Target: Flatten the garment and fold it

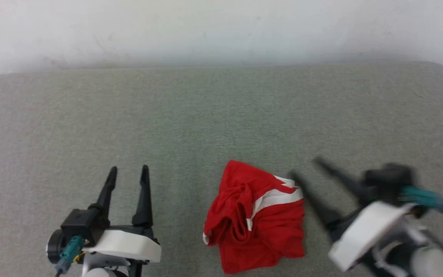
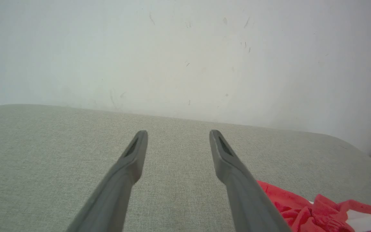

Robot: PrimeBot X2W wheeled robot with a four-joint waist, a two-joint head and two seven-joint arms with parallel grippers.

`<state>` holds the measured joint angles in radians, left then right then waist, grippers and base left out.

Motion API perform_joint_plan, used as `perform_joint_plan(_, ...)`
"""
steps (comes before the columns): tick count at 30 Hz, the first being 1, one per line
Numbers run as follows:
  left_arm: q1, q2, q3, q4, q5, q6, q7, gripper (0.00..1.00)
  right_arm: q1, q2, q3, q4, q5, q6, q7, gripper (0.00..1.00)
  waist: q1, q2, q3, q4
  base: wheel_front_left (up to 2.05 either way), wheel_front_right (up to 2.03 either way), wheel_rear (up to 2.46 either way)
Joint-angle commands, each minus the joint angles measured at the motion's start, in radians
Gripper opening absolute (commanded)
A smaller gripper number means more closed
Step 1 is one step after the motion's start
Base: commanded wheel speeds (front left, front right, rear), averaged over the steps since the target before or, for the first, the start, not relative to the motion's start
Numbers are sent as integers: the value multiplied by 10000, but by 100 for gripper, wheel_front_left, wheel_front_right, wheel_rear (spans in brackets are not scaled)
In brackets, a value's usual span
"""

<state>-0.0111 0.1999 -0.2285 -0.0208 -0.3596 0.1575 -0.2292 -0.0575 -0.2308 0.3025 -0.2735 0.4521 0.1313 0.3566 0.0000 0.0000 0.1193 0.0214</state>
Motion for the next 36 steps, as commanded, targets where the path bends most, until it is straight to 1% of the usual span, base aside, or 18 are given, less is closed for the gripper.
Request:
perform_joint_plan(1,-74,89,103,-73,1,148,-31,100,165,74,-542,-337,-420,-6,-462,100,0,0,-62,-243,0,0,0)
perform_joint_plan(5,-45,123,381,-181,-17,324,-122,100,479,445,-1968,-767,-1526,-6,-1690,100,0,0,-92,-406,0,0,0)
perform_joint_plan(8,26,135,576,-205,-26,387,-199,100,720,770,-2919,-743,-1867,-6,-2411,100,0,0,-156,-495,0,0,0)
perform_joint_plan(9,26,135,576,-205,-26,387,-199,100,720,770,-2919,-743,-1867,-6,-2411,100,0,0,-156,-495,0,0,0)
perform_joint_plan(12,130,138,717,-214,25,416,-258,100,1002,971,-3714,-567,-2064,-6,-2804,100,0,0,-218,-534,0,0,0)
perform_joint_plan(15,258,161,804,-204,158,412,-294,100,1295,1074,-4251,-302,-2122,-6,-2967,100,0,0,-282,-563,0,0,0)
perform_joint_plan(20,453,131,869,-71,300,304,-317,100,1563,1197,-4782,437,-1837,-6,-2965,100,0,0,-363,-560,0,0,0)
perform_joint_plan(23,490,54,893,-1,347,205,-321,100,1568,1243,-5080,1418,-1094,-6,-2429,100,0,0,-404,-483,0,0,0)
perform_joint_plan(26,483,-68,901,88,350,76,-322,100,1358,1278,-5248,2697,233,-6,-1120,100,0,0,-449,-326,0,0,0)
perform_joint_plan(28,458,-160,876,159,373,-19,-323,100,1160,1286,-5218,3520,1230,-6,-13,100,0,0,-462,-175,0,0,0)
perform_joint_plan(32,332,-388,830,270,439,-203,-324,100,672,1435,-5068,4688,2896,-6,2071,100,0,0,-397,150,0,0,0)
perform_joint_plan(35,215,-550,830,327,514,-327,-324,100,104,1658,-4961,5359,4017,-6,3195,100,0,0,-284,349,0,0,0)
perform_joint_plan(36,164,-607,833,359,539,-372,-324,100,-119,1704,-4920,5567,4304,-6,3389,100,0,0,-250,410,0,0,0)
